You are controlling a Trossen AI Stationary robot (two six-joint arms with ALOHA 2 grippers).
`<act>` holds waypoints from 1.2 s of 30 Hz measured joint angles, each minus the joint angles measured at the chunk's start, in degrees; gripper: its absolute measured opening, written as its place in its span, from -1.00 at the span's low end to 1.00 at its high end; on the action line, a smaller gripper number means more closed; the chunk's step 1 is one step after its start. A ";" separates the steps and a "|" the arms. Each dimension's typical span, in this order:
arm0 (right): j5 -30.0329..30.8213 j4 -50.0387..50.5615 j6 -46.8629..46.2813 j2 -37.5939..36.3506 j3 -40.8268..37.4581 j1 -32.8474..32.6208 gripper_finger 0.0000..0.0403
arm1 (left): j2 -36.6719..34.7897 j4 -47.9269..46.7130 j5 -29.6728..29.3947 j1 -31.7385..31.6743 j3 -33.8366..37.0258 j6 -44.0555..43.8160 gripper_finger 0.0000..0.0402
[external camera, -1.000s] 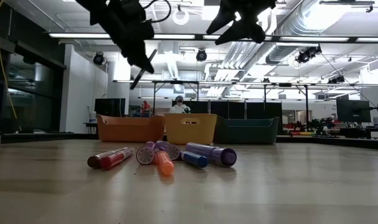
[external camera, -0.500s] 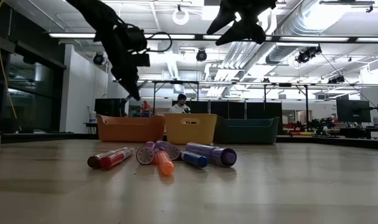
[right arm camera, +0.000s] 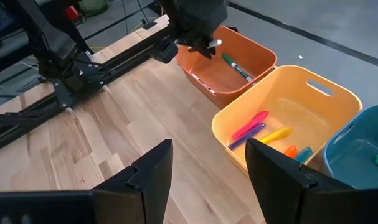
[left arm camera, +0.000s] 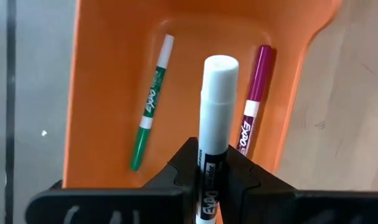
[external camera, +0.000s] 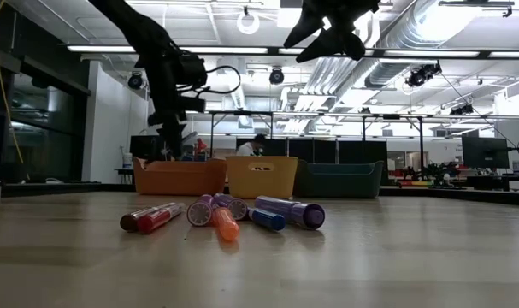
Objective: Pick & Place Markers
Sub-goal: Put the black marker into the orange bin
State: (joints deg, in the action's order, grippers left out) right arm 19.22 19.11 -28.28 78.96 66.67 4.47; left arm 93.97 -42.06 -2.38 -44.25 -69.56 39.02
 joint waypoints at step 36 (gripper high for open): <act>0.15 1.93 -1.52 0.00 0.00 -0.02 -0.06 | 2.74 3.61 -10.28 5.64 0.00 4.27 -0.59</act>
State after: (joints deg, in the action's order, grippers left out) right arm 19.38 21.04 -29.80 78.96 66.67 4.45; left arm 96.71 -38.45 -12.65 -38.61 -69.56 43.28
